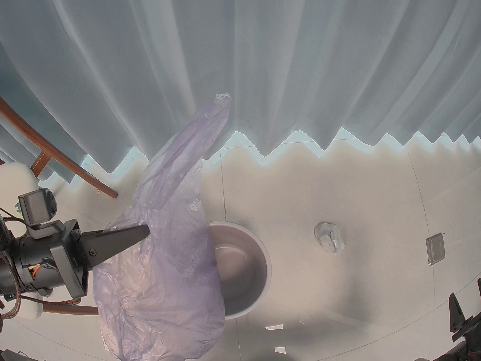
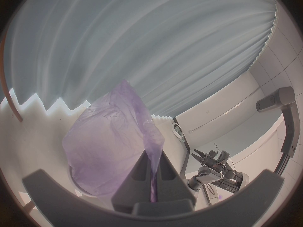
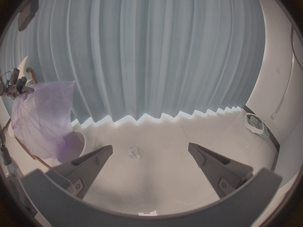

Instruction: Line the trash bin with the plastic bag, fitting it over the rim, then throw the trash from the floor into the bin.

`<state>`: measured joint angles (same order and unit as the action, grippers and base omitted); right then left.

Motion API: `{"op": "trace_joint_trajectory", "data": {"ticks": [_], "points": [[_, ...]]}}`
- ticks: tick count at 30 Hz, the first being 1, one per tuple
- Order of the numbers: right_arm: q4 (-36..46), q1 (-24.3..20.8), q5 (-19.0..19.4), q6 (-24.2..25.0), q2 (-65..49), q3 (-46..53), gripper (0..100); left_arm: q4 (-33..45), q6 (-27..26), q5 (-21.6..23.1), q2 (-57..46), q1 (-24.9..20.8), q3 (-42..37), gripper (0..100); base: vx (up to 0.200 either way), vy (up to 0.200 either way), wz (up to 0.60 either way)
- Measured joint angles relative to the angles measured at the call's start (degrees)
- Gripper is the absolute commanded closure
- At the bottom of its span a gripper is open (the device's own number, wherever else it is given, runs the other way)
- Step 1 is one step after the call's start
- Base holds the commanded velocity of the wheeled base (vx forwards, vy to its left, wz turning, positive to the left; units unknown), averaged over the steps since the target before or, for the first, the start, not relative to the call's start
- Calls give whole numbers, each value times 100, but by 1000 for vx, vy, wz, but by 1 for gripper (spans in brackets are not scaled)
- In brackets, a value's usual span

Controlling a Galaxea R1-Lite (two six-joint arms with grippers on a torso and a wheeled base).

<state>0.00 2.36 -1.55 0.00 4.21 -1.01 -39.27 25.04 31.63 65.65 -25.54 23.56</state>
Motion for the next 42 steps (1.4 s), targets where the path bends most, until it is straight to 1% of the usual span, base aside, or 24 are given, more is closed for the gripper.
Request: {"op": "trace_joint_trajectory", "data": {"ticks": [9,42], "points": [[0,0,2,0,0,0,0,-59,-6,0,95,-116,-118,100,0,0,0],[0,0,2,0,0,0,0,-78,-11,-9,712,-135,-138,100,0,0,0]]}}
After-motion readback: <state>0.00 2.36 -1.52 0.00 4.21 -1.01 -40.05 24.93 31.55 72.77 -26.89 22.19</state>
